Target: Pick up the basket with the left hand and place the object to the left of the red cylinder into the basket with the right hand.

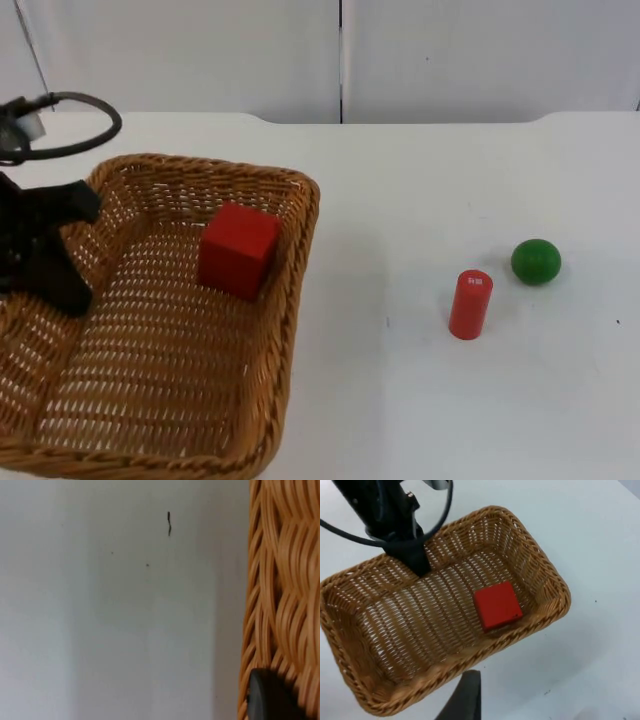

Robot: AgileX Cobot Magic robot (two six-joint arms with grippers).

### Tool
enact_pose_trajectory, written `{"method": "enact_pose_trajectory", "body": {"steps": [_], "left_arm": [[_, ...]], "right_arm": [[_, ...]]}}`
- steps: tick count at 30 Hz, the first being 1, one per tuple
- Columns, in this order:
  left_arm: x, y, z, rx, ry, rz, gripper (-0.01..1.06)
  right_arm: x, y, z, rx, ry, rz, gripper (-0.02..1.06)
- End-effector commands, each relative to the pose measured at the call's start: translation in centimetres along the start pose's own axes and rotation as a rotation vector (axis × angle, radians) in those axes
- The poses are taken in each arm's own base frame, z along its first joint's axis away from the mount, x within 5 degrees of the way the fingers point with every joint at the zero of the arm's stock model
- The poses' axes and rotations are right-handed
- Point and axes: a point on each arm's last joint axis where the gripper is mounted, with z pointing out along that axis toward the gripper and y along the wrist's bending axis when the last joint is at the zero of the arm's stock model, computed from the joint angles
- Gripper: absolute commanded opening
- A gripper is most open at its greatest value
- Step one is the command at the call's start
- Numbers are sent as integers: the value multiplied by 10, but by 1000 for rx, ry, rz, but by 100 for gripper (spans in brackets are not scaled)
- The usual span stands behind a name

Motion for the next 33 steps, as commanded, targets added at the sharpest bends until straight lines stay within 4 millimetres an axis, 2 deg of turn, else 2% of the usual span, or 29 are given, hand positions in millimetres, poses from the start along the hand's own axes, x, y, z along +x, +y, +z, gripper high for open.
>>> {"method": "enact_pose_trajectory", "body": {"steps": [1,10,16,33], "left_arm": [[-8,-2,0,24,-30,-25,0],[-28,10,27,38,-24,-34,0],[-32,18,42,35,-30,-50,0],[-36,28,56,-3,-53,-45,0]], "right_arm": [[-1,0,-3,0,-16,11,87],[-1,-1,-3,1,-24,20,87],[-1,-1,-3,1,-24,20,87],[-2,-1,-3,3,-28,20,87]]}}
